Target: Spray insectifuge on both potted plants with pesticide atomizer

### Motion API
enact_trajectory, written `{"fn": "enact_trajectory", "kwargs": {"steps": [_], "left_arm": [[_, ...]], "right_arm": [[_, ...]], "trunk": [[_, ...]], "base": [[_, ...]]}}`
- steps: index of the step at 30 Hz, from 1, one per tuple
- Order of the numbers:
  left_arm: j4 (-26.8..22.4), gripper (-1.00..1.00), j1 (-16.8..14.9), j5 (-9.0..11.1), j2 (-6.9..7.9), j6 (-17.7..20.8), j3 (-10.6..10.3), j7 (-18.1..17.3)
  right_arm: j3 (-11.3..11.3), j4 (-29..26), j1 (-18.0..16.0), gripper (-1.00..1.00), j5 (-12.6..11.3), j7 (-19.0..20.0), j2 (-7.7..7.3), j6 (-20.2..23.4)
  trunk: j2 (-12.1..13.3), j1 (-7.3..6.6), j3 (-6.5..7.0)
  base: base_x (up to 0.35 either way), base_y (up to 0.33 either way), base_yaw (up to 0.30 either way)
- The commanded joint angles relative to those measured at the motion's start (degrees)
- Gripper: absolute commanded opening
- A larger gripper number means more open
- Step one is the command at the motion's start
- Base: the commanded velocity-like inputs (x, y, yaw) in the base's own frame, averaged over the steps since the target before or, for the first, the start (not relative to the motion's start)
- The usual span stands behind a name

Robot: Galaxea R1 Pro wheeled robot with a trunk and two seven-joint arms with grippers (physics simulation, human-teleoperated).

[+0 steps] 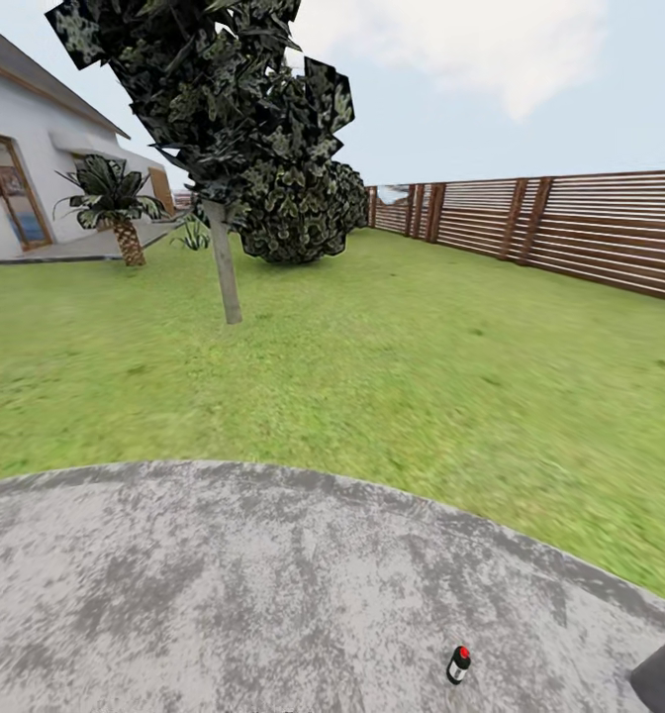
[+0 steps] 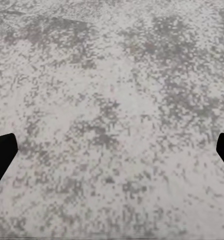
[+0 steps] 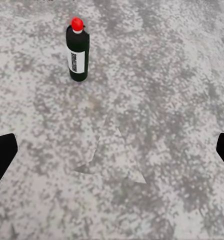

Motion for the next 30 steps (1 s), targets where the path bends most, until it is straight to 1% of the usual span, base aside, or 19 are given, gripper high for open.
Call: {"fn": "enact_trajectory", "kwargs": {"steps": [1,7,12,30], "left_arm": [[0.1,1.00,-0.1,0.0,-0.01,-0.2,0.0,0.0],[0.1,1.00,-0.1,0.0,-0.02,-0.2,0.0,0.0],[0.1,1.00,-0.1,0.0,-0.02,-0.2,0.1,0.1],[0.1,1.00,-0.1,0.0,-0.02,-0.2,0.1,0.3]], "right_arm": [[-0.2,0.0,0.0,1.00,0.5,-0.2,0.02,-0.1],[-0.2,0.0,0.0,1.00,0.5,-0.2,0.02,-0.1],[-0.2,0.0,0.0,1.00,0.5,-0.2,0.02,-0.1],[-0.1,0.0,0.0,1.00,0.5,-0.2,0.02,-0.1]], "trunk": [[0.0,-0.01,-0.08],[0.0,-0.01,-0.29],[0.0,-0.01,-0.46],[0.0,-0.01,-1.09]], "base": [[0.000,0.000,0.279],[0.008,0.000,0.279],[0.150,0.000,0.279],[0.320,0.000,0.279]]}}
